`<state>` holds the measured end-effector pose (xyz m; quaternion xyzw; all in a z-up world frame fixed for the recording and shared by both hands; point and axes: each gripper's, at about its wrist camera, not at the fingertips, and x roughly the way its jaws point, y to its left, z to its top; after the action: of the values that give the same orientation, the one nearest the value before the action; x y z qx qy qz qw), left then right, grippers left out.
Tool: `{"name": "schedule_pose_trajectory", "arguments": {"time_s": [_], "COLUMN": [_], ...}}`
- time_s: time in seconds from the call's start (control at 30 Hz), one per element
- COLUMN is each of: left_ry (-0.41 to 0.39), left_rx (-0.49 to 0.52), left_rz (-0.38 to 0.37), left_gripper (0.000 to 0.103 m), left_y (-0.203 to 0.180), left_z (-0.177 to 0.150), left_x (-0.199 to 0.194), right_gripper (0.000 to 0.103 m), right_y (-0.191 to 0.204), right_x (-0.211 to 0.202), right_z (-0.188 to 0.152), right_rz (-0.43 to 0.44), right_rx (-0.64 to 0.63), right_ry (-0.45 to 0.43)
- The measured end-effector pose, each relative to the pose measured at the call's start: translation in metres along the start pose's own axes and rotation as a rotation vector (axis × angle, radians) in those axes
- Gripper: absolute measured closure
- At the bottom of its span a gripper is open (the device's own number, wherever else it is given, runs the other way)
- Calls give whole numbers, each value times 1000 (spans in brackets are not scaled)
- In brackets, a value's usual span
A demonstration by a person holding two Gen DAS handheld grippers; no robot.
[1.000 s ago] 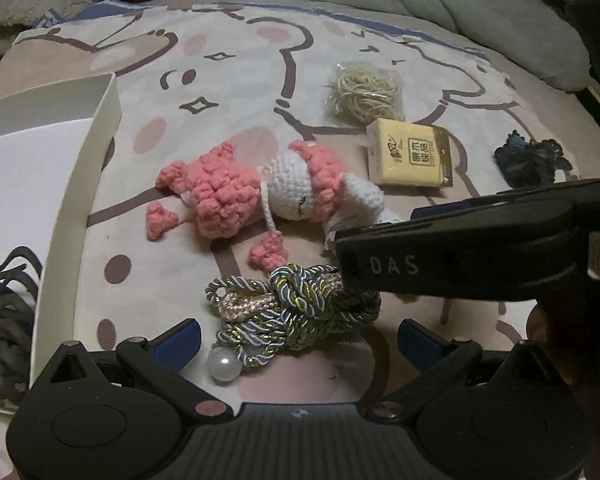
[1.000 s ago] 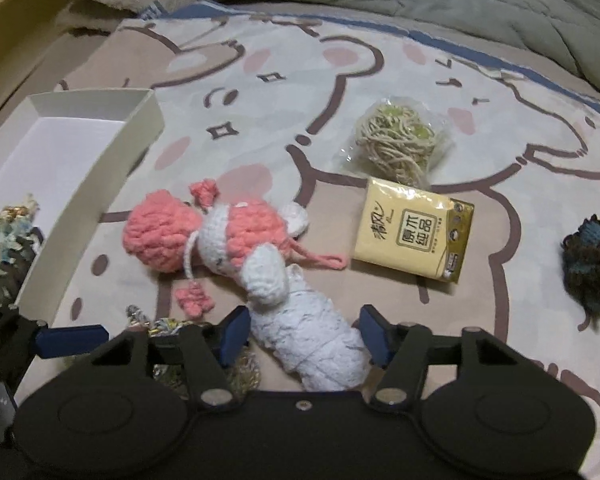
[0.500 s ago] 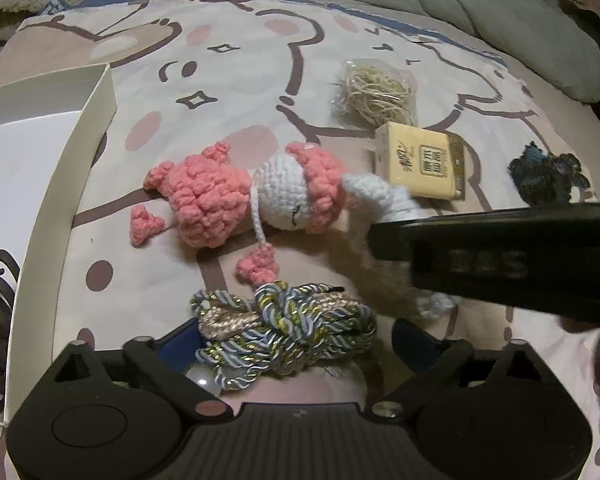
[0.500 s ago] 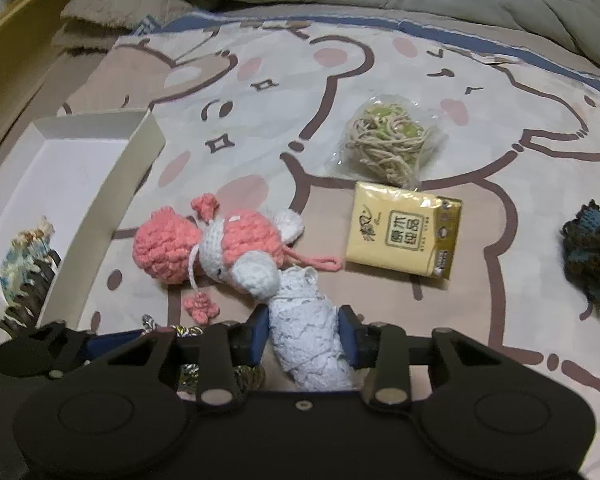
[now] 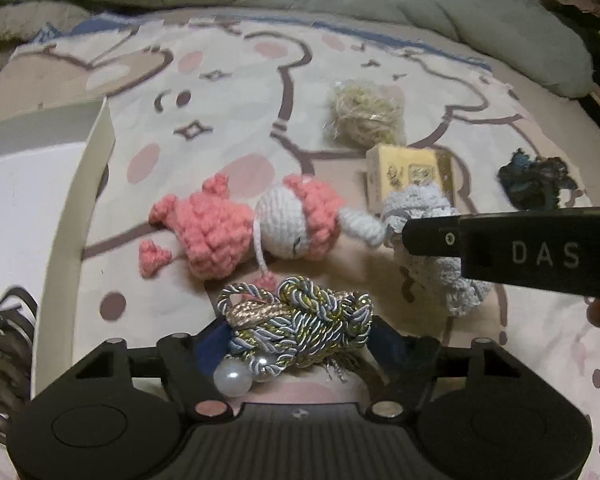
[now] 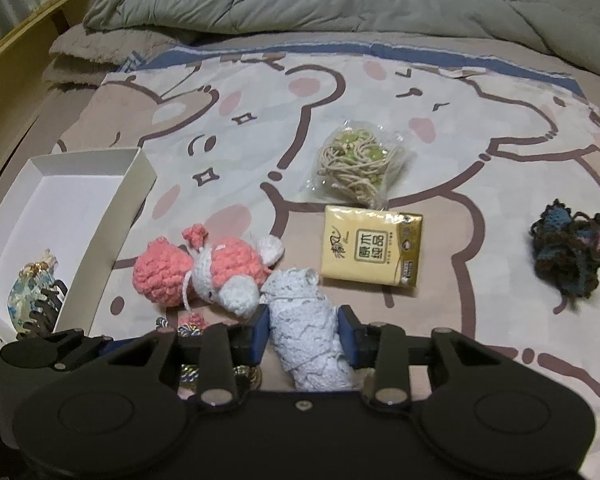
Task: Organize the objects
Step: 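Grasp the braided pearl cord with the left tool while the right tool grasps the white crocheted bundle, then carry the braided cord and white bundle over the white box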
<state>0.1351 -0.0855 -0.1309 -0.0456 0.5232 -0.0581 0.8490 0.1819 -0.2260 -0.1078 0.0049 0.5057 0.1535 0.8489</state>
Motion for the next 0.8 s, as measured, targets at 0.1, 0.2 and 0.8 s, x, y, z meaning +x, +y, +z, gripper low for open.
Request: {"name": "schedule_pose_trajectory", "arguments": {"time_s": [0.1,0.2,0.8], "left_ry": [-27,-52,-255], "left_rx": [14,27,31], "left_rz": [-11,-22,-79], "left_gripper": [34,36,39], "left_y": [-1,0,21], "left_z": [1,1,7], "left_x": [-10,-21,-93], "right_gripper": [66,66,66], "right_y": [-2,-3,-11], "right_x": [-10,-23,-90], "right_z": [-1,-1,-16], "right_rz": [-2,-11,-48], "right_rx": [19,41,166], "right_ry": [-26,-61,-230]}}
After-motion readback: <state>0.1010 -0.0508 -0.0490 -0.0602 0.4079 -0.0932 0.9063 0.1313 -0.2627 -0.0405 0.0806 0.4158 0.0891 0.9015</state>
